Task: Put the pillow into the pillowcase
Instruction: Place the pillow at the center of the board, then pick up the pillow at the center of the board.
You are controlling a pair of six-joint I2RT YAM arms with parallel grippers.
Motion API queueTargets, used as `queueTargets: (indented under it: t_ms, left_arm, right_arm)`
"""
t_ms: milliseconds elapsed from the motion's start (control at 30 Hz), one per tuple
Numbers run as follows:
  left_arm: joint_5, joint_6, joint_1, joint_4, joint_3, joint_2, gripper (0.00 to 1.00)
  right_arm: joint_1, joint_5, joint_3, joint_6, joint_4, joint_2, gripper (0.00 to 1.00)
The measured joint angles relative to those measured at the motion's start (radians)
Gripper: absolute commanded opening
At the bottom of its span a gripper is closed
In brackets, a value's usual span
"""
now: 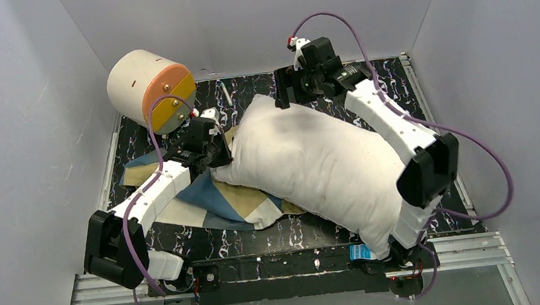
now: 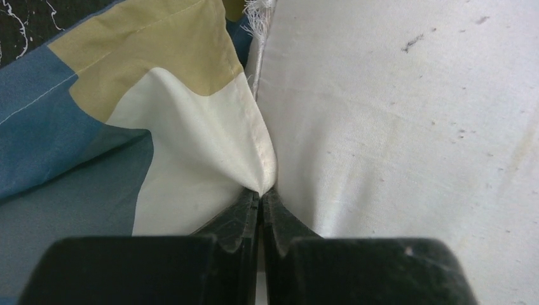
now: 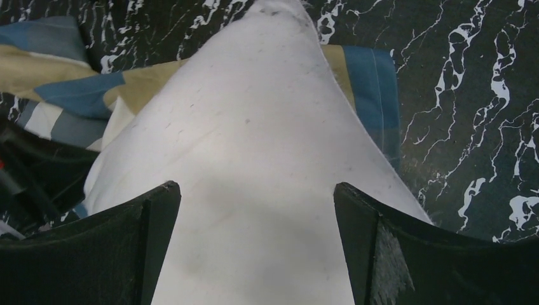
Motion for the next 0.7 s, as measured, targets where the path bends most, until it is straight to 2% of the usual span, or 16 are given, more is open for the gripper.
queueTargets:
  t_ms: [200,267,333,367,400,433,467,500,700]
  left_arm:
    - [0.008,-0.009,0.0,0.013,-0.018,-0.011,0.0]
    - [0.006,-0.012,0.0,0.017,-0.026,-0.019,0.0]
    - [0.005,-0.014,0.0,0.017,-0.028,-0.019,0.0]
    - [0.004,-0.015,0.0,0.015,-0.028,-0.019,0.0]
    - [0.003,-0.016,0.0,0.011,-0.028,-0.019,0.0]
    - [0.002,-0.016,0.0,0.008,-0.027,-0.019,0.0]
    - [-0.001,-0.016,0.0,0.003,-0.027,-0.019,0.0]
    - [-0.004,-0.017,0.0,-0.002,-0.027,-0.019,0.0]
    - [-0.015,-0.027,0.0,-0.019,-0.012,-0.019,0.0]
  right_arm:
    - [-0.066,-0.073,0.174,0.026,-0.039,0.248,0.99]
    - [-0.068,-0.099,0.19,0.031,-0.042,0.302,0.93]
    - [-0.063,-0.134,0.182,0.028,-0.043,0.334,0.81]
    - [-0.061,-0.154,0.168,0.019,-0.037,0.345,0.62]
    - [-0.059,-0.174,0.155,0.005,-0.033,0.351,0.38]
    - [-0.058,-0.191,0.148,-0.016,-0.032,0.354,0.21]
    - [-0.058,-0.204,0.142,-0.039,-0.031,0.355,0.08]
    - [-0.058,-0.212,0.139,-0.061,-0.03,0.352,0.01]
    - [-0.048,-0.143,0.126,-0.235,-0.056,0.277,0.01]
